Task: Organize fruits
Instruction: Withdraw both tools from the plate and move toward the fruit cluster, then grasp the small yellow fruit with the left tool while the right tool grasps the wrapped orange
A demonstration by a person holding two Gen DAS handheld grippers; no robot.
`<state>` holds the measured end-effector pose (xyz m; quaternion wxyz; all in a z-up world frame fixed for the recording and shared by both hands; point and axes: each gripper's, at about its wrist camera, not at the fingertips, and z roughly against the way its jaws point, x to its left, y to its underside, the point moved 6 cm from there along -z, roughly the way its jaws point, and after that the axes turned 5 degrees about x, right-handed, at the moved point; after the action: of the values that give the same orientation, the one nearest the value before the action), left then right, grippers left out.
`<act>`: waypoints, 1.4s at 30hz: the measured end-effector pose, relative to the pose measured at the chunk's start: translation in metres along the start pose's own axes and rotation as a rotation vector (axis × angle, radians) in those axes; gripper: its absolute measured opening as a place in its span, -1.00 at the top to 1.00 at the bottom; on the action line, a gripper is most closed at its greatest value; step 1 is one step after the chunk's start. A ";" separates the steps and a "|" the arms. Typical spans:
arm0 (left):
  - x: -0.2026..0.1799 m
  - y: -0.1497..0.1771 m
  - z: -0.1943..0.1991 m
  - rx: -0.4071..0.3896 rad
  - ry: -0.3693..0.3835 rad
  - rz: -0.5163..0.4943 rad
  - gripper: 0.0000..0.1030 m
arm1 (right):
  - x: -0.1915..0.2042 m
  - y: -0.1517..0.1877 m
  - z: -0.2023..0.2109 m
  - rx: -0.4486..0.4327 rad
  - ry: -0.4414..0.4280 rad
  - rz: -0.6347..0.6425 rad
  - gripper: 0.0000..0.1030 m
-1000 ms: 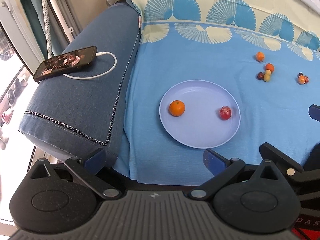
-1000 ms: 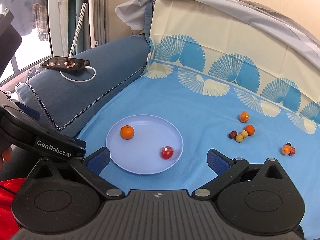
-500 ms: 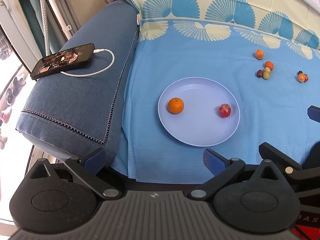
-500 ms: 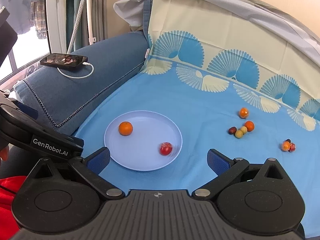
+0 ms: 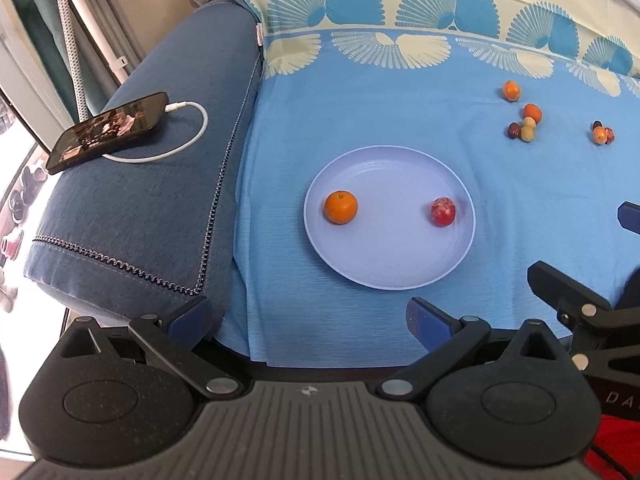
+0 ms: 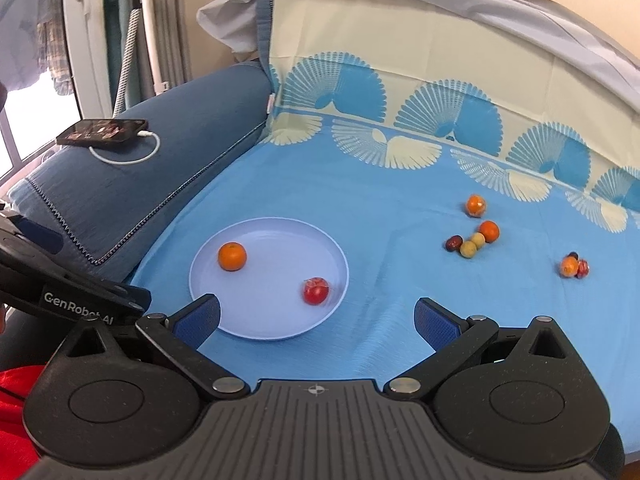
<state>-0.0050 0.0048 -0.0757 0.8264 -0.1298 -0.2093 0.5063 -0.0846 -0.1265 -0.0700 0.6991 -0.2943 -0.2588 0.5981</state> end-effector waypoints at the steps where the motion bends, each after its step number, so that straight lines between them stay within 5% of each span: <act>1: -0.001 -0.002 0.000 0.000 0.003 -0.002 -0.99 | -0.003 0.000 -0.001 -0.001 0.002 -0.008 -0.99; 13: -0.050 -0.041 -0.005 -0.008 0.078 -0.080 -0.99 | -0.079 0.014 -0.016 0.007 0.137 -0.186 -0.99; 22: -0.123 -0.109 -0.024 -0.030 0.149 -0.161 -0.99 | -0.176 0.029 -0.041 0.021 0.293 -0.384 -0.99; 31: -0.204 -0.202 -0.090 -0.013 0.213 -0.229 -0.99 | -0.284 0.017 -0.101 -0.040 0.441 -0.536 -0.99; 40: -0.279 -0.209 -0.149 0.057 0.327 -0.282 -0.99 | -0.354 0.013 -0.184 -0.011 0.478 -0.586 -0.99; 42: -0.290 -0.209 -0.164 0.090 0.361 -0.254 -0.78 | -0.361 0.012 -0.195 -0.004 0.476 -0.580 -0.98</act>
<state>0.1209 -0.3495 -0.1926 0.9126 -0.1541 -0.0499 0.3755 -0.0077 -0.5015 -0.2170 0.8794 -0.3410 -0.1629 0.2895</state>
